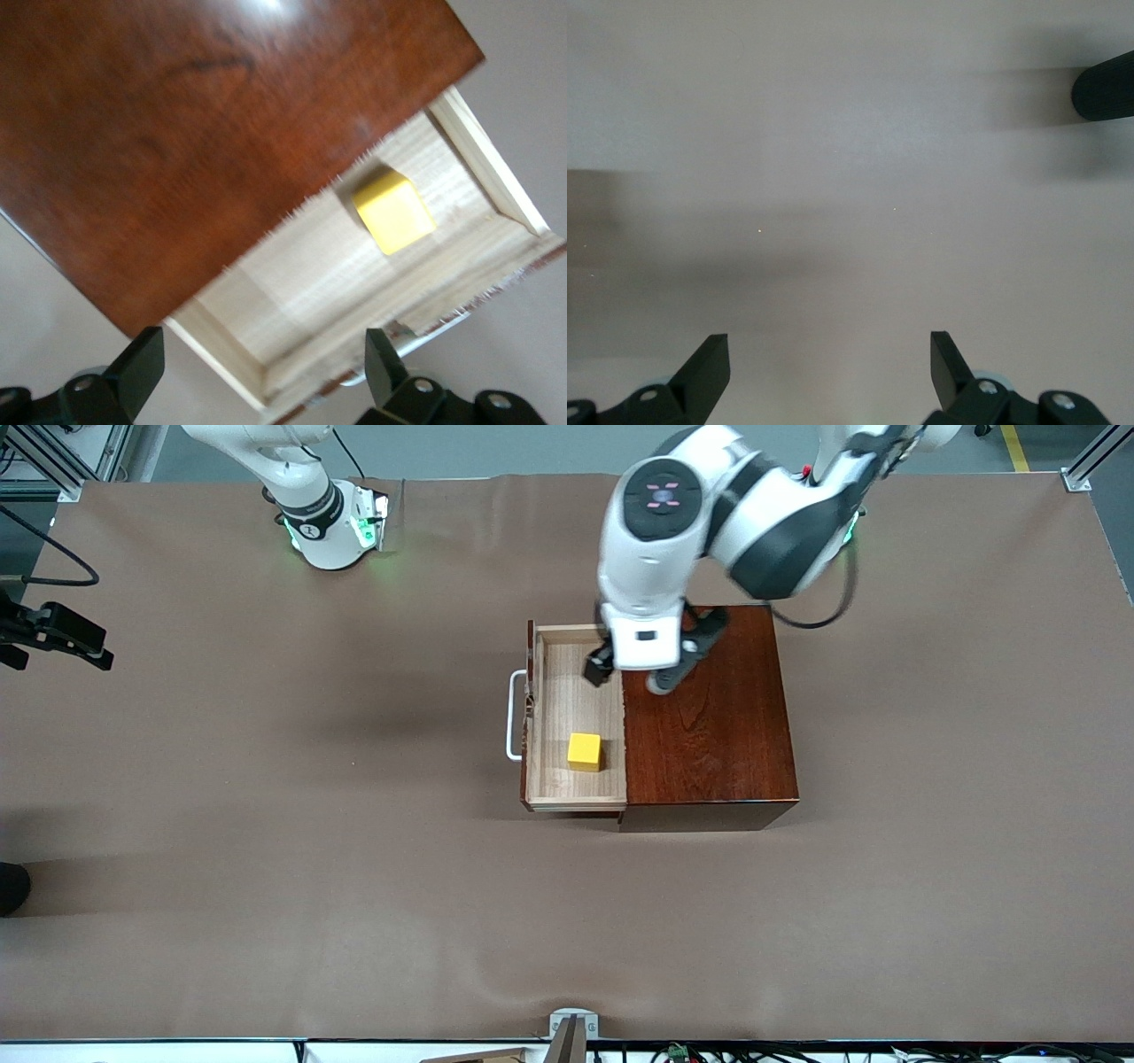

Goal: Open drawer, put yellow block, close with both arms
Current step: 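Move the left gripper down to the front of the open drawer, then push the drawer into the wooden box with the left gripper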

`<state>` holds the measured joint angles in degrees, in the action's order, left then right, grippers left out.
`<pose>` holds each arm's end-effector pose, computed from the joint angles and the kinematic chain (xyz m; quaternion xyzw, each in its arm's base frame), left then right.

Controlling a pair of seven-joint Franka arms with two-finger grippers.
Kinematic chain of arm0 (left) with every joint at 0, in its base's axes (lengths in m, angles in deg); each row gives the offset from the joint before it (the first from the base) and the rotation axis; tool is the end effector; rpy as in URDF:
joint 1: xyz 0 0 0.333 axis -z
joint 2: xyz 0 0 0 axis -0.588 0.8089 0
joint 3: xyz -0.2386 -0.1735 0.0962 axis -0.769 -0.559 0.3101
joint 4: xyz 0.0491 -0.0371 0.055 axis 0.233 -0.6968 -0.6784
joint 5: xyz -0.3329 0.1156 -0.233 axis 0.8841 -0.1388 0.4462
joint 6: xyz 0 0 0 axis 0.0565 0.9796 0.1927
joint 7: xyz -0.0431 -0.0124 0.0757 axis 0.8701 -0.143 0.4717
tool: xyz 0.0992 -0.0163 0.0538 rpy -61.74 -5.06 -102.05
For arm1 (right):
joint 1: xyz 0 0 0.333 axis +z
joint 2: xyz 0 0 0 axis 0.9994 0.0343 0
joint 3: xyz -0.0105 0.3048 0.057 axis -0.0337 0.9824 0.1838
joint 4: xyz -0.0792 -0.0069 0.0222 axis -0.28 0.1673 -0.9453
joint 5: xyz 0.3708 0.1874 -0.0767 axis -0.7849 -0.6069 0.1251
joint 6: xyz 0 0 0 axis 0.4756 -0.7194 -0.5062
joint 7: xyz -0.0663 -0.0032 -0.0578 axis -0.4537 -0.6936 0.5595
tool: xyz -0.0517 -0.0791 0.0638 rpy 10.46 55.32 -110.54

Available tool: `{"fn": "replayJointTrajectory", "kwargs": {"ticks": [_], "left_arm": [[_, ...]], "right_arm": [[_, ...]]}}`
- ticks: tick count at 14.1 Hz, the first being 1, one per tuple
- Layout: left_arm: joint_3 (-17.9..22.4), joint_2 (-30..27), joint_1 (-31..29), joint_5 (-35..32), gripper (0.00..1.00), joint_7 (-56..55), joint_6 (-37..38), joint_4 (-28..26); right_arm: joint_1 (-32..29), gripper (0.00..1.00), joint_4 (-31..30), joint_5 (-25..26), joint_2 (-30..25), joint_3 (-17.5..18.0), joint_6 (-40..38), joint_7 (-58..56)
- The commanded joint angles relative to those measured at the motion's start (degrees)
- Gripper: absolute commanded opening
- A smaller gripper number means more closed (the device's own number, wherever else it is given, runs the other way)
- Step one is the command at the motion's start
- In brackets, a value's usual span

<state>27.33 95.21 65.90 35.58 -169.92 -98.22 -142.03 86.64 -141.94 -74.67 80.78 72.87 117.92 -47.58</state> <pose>0.4940 -0.4966 0.4661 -0.9004 -0.4317 0.0537 0.0011 0.5843 -0.0316 0.6342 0.9998 0.0001 -0.0066 0.0202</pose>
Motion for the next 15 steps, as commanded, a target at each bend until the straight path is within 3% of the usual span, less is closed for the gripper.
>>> {"fn": "replayJointTrajectory", "kwargs": {"ticks": [1,4,6,11,15], "left_arm": [[0.88,3.35,3.5,-1.63,1.0,-8.38,-6.07,2.5],[1.05,6.86,6.05,-1.63,1.0,-16.12,-10.48,4.51],[3.67,10.98,9.29,-1.63,1.0,-23.31,-12.07,8.37],[20.89,15.3,25.37,-1.28,1.0,-42.29,-17.96,9.62],[21.09,16.98,25.4,3.36,1.0,-46.29,-20.86,9.71]], "right_arm": [[-1.34,1.0,0.0,-1.01,-0.58,1.05,-0.03,0.41],[-1.42,1.0,0.09,-1.01,-0.58,1.05,0.15,0.5],[-1.42,1.0,0.09,-1.01,-0.58,1.05,0.15,0.5],[-1.51,1.0,0.09,-1.01,-0.58,1.05,0.15,0.5],[-1.42,1.0,0.09,-1.01,-0.58,1.05,0.14,0.5]]}}
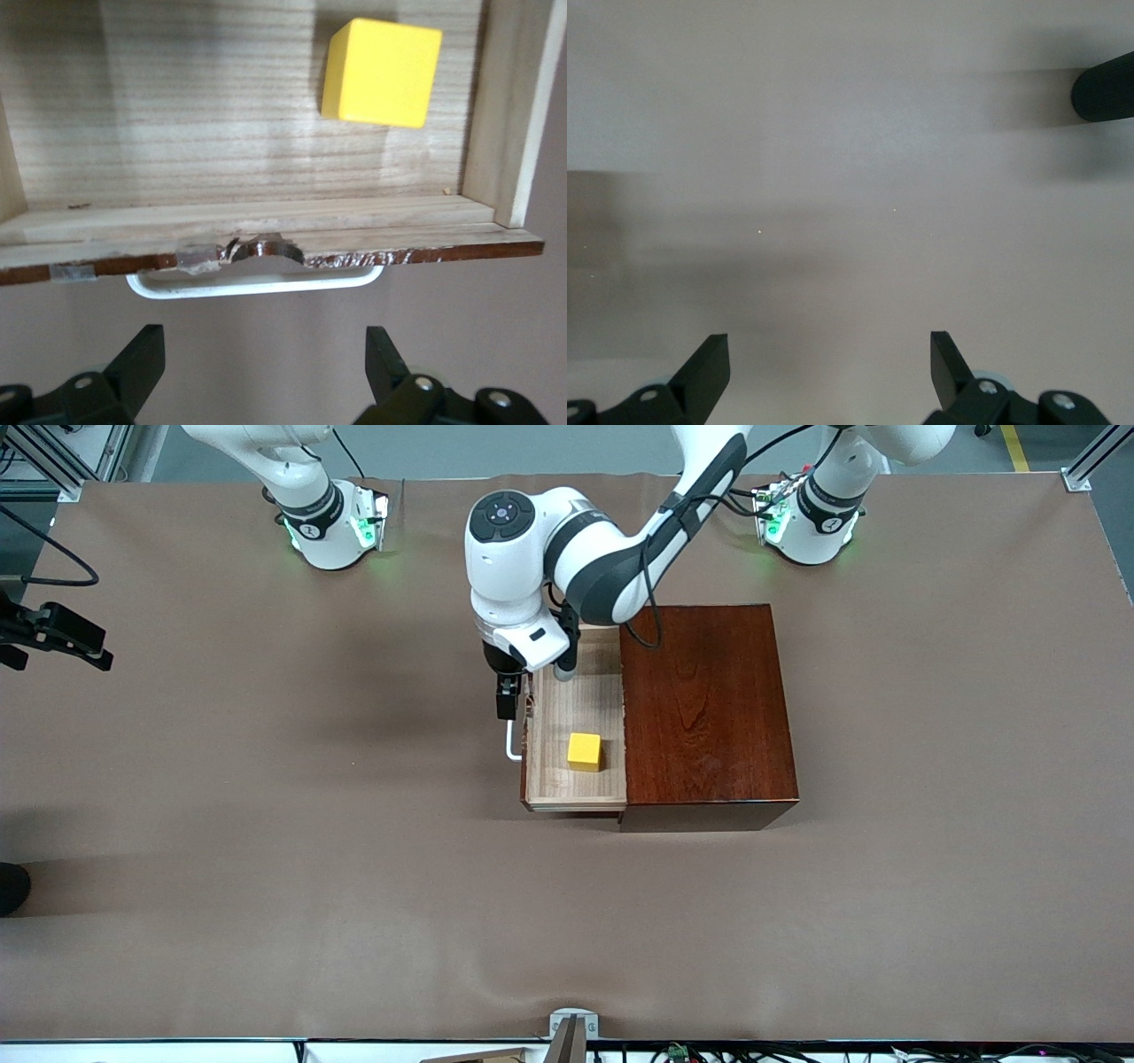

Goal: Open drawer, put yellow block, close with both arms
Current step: 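Push the drawer into the wooden box with the left gripper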

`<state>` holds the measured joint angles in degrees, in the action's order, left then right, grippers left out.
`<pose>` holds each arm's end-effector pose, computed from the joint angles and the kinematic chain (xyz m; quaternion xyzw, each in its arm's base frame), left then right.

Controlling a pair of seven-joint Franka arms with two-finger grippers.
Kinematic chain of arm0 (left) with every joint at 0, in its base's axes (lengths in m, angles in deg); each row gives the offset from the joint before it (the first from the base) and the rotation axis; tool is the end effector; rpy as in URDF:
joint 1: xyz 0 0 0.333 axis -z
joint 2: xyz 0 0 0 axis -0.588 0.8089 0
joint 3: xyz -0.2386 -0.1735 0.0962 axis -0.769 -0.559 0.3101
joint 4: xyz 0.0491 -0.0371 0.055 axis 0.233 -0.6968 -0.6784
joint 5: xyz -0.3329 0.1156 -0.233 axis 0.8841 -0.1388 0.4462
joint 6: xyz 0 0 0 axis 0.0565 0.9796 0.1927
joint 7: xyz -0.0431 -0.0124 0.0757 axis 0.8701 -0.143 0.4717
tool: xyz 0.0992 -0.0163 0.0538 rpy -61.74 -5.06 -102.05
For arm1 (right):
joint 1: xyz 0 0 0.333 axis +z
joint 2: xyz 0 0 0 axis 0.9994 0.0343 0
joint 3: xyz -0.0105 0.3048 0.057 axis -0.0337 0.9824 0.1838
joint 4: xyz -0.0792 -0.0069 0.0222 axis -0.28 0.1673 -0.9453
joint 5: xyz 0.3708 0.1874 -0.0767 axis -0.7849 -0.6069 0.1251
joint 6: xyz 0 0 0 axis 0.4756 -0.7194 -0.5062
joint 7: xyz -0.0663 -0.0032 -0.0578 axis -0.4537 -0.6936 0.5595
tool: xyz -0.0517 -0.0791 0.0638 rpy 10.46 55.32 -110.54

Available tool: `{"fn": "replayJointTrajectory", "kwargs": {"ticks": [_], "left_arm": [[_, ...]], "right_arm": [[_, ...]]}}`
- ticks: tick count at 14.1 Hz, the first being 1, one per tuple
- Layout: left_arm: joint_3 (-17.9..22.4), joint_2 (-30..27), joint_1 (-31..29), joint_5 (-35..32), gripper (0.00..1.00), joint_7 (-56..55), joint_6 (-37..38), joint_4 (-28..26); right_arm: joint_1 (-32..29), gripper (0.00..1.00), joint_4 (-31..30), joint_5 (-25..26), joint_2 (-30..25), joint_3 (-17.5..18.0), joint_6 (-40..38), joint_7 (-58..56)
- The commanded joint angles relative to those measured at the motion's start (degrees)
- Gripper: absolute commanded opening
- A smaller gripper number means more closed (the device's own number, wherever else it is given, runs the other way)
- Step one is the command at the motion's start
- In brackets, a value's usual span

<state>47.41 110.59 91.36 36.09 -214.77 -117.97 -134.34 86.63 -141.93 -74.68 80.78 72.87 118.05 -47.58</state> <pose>0.4600 -0.6298 0.3564 0.7119 0.6977 0.0045 0.0803 0.5845 -0.0317 0.6345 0.9998 0.0000 -0.0054 0.0202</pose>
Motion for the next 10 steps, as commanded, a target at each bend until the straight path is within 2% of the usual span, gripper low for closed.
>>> {"fn": "replayJointTrajectory", "kwargs": {"ticks": [1,6,10], "left_arm": [[1.01,1.95,-0.15,4.61,1.0,-1.09,-1.11,1.93],[1.1,3.89,-0.59,11.83,1.0,6.02,-0.85,1.93],[1.71,3.98,-0.59,11.75,1.0,9.37,-0.85,1.93]], "right_arm": [[-1.41,1.0,0.08,-1.09,-0.58,1.05,0.02,0.49],[-1.41,1.0,0.08,-1.09,-0.58,1.05,0.02,0.49],[-1.32,1.0,0.08,-1.01,-0.58,1.05,0.02,0.49]]}}
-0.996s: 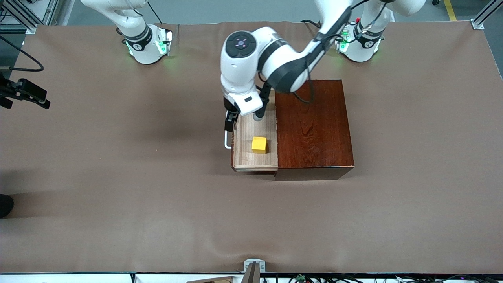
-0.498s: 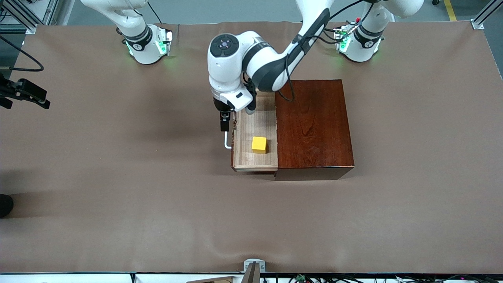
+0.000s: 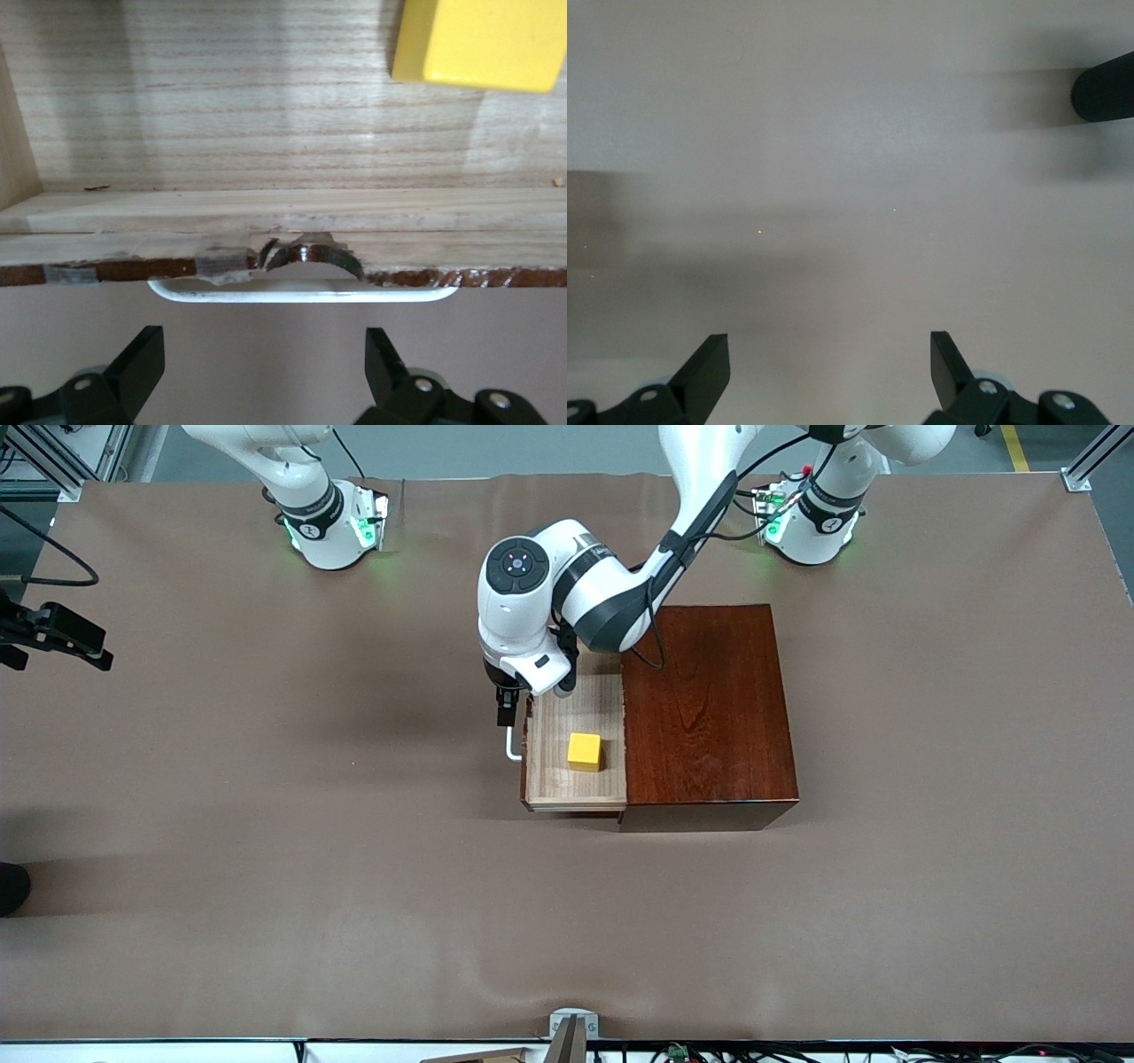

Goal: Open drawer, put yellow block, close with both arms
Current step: 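Push the drawer into the wooden box with the left gripper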

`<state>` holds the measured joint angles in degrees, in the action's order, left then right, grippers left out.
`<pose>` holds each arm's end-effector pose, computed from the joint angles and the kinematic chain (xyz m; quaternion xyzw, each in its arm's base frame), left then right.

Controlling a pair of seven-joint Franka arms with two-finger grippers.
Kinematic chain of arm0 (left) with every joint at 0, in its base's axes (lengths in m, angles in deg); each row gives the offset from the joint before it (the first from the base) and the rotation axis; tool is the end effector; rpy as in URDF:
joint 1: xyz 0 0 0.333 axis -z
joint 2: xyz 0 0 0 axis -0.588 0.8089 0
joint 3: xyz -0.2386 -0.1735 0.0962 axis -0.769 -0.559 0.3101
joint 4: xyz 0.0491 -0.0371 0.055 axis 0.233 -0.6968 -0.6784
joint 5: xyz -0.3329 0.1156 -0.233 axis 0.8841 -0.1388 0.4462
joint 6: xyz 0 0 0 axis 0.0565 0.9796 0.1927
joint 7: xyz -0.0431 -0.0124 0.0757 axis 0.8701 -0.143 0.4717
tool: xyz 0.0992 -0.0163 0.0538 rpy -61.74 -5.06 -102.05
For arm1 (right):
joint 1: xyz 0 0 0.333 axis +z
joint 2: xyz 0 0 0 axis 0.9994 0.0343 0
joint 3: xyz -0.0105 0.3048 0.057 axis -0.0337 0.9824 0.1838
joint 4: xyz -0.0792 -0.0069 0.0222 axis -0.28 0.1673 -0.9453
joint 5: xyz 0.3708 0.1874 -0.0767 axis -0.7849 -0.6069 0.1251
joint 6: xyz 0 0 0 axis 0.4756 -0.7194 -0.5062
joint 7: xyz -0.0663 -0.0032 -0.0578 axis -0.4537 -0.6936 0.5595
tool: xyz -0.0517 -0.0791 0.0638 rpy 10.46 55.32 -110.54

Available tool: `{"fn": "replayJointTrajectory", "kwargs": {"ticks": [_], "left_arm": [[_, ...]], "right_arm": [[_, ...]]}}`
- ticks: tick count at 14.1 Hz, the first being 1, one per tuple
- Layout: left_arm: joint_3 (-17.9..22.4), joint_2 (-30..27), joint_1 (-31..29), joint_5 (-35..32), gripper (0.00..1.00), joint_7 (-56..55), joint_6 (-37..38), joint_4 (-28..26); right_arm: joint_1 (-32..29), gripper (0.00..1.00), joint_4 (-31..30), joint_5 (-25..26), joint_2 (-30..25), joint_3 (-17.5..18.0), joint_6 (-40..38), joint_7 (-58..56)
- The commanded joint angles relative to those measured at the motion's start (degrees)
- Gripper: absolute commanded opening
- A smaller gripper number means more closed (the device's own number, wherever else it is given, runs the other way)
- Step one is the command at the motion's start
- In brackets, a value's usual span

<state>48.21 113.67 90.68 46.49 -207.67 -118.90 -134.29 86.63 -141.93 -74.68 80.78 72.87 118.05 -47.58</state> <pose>0.4677 -0.6270 0.3172 0.7188 0.6900 -0.0637 0.0563 0.5845 -0.0317 0.6345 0.9998 0.0000 -0.0054 0.0202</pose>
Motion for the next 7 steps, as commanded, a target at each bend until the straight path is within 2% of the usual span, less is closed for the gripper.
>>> {"fn": "replayJointTrajectory", "kwargs": {"ticks": [1,7], "left_arm": [[1.0,0.89,0.01,1.26,1.0,2.53,0.08,1.88],[1.44,2.38,-0.79,1.26,1.0,2.71,-0.01,1.61]], "right_arm": [[-1.32,1.0,0.08,-1.0,-0.58,1.05,0.02,0.49],[-1.41,1.0,0.08,-1.09,-0.58,1.05,0.02,0.49]]}}
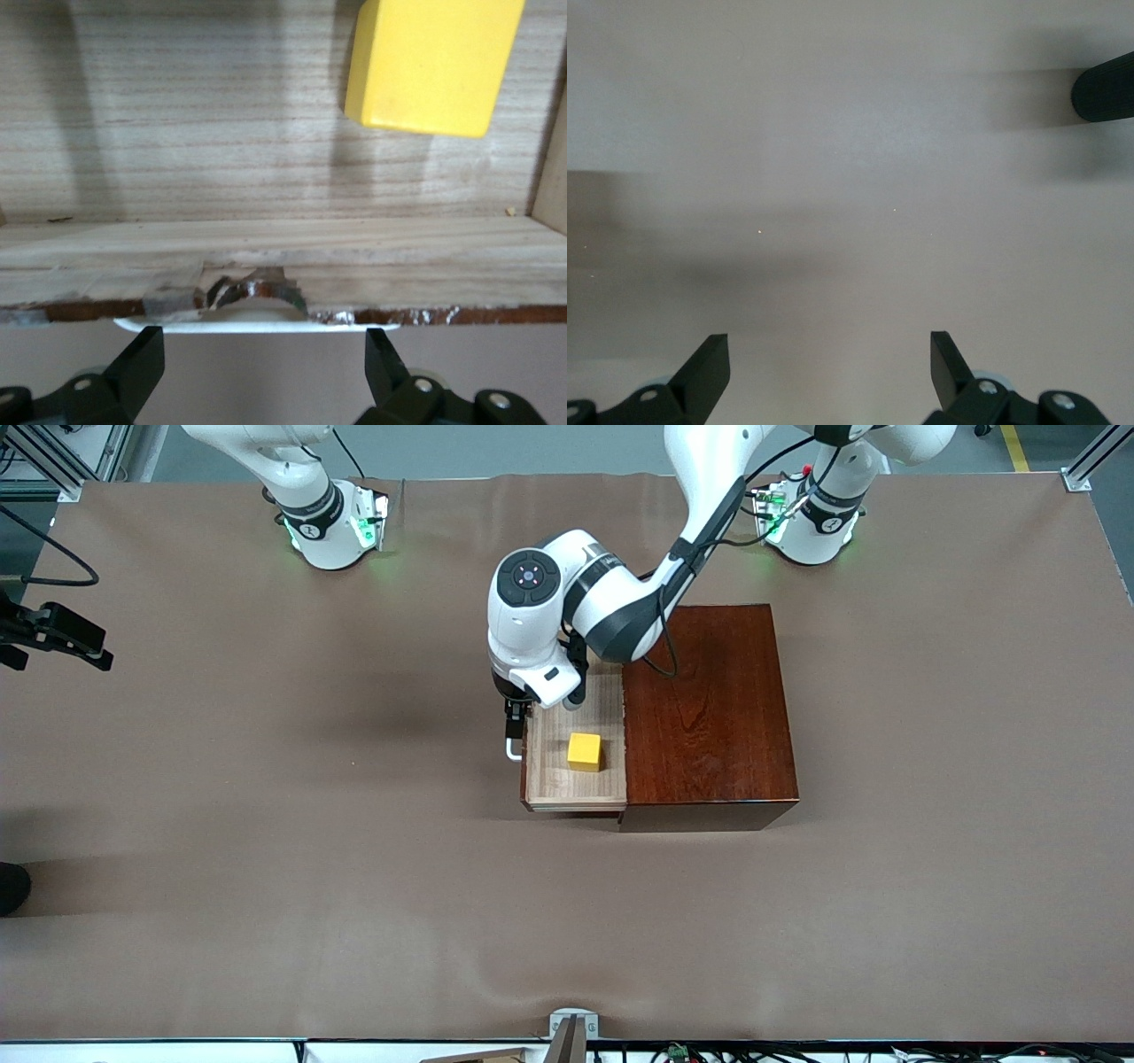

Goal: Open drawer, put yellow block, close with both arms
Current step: 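Push the drawer into the wooden box with the left gripper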

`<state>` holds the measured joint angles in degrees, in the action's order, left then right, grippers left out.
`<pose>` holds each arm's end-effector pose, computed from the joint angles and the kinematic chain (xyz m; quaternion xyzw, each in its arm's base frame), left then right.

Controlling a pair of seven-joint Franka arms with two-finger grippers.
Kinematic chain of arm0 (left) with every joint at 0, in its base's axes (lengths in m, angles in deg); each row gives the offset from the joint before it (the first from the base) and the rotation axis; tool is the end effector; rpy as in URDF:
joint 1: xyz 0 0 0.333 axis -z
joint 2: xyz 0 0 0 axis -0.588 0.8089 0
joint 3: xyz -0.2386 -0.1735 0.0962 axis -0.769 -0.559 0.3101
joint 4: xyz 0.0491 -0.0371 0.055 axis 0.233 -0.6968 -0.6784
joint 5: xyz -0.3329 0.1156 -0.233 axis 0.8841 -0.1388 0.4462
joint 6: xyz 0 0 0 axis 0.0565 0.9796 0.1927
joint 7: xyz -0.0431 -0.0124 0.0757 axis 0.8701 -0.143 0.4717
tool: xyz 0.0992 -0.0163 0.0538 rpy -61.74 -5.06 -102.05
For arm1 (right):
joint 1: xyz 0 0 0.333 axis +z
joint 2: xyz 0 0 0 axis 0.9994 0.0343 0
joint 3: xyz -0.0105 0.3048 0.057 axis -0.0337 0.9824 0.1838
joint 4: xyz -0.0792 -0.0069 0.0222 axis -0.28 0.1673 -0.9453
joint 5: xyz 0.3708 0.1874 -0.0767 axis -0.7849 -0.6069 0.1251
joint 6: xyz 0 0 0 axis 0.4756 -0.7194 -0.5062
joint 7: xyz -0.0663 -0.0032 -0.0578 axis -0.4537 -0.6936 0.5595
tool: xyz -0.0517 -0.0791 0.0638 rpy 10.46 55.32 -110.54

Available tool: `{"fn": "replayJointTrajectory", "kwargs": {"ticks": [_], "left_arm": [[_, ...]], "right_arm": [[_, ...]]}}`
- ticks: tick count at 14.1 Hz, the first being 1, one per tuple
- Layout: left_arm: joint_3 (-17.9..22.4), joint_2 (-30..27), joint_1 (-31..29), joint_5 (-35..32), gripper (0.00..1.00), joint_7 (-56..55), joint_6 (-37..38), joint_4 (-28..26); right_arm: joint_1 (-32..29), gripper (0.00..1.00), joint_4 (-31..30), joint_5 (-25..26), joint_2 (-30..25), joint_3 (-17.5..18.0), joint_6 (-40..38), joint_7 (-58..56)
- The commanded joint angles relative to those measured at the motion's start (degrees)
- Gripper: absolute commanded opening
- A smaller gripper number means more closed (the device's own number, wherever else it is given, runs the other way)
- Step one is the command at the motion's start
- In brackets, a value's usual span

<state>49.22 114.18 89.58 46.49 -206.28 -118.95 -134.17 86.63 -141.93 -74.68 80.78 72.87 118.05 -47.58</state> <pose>0.4880 -0.6117 0.3117 0.7165 0.6931 -0.0557 0.0559 0.5845 -0.0317 0.6345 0.9998 0.0000 -0.0054 0.0202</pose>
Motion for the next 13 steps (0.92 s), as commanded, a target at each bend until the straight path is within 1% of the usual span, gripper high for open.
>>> {"fn": "replayJointTrajectory", "kwargs": {"ticks": [1,7,10,13], "left_arm": [[0.43,1.96,0.22,1.26,1.0,1.31,-0.04,1.5],[0.78,1.62,0.22,0.73,1.0,1.14,0.75,1.15],[2.45,1.35,0.39,0.38,1.0,0.96,4.34,1.15],[2.37,1.35,0.75,-4.7,1.0,0.35,7.42,1.15]], "right_arm": [[-1.41,1.0,0.08,-1.09,-0.58,1.05,-0.07,0.49],[-1.32,1.0,0.08,-1.09,-0.58,1.05,0.02,0.49],[-1.32,1.0,0.08,-1.09,-0.49,1.05,0.01,0.49],[-1.32,1.0,0.08,-1.09,-0.49,1.05,0.02,0.49]]}}
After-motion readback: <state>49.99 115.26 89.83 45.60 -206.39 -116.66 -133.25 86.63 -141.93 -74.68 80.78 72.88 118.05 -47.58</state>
